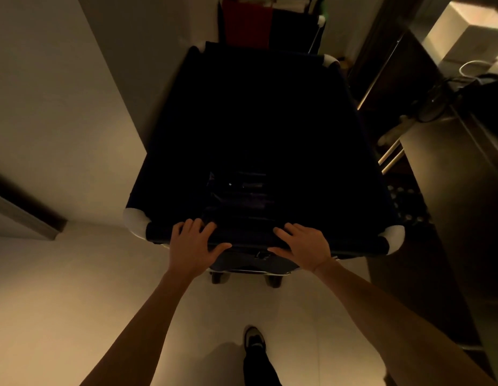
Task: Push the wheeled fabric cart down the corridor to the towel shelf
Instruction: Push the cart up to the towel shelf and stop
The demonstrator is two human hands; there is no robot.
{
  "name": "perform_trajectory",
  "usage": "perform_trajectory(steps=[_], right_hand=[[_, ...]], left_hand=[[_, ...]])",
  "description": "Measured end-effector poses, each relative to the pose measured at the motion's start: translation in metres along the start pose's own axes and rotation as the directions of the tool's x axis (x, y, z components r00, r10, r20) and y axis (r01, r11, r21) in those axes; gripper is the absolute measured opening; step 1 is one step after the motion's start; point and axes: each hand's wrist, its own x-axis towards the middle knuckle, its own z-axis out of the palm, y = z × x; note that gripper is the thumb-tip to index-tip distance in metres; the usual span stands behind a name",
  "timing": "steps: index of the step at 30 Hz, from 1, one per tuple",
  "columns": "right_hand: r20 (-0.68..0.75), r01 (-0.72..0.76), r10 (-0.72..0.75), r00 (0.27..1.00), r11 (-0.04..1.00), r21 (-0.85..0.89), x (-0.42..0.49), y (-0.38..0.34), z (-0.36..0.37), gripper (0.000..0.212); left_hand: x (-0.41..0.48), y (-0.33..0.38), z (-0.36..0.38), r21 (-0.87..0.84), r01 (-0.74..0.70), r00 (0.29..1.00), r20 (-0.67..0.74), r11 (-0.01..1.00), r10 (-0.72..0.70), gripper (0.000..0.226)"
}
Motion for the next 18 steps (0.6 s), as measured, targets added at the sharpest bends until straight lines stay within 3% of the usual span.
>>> perform_trajectory(steps=[18], right_hand=[[0.018,0.017,-0.016,1.000,0.999,-0.030,0.114,0.084,0.045,0.054]], left_hand=[[0.148,-0.030,0.023,0.003,0.000,0.999,0.035,1.000,0.000,0.078]])
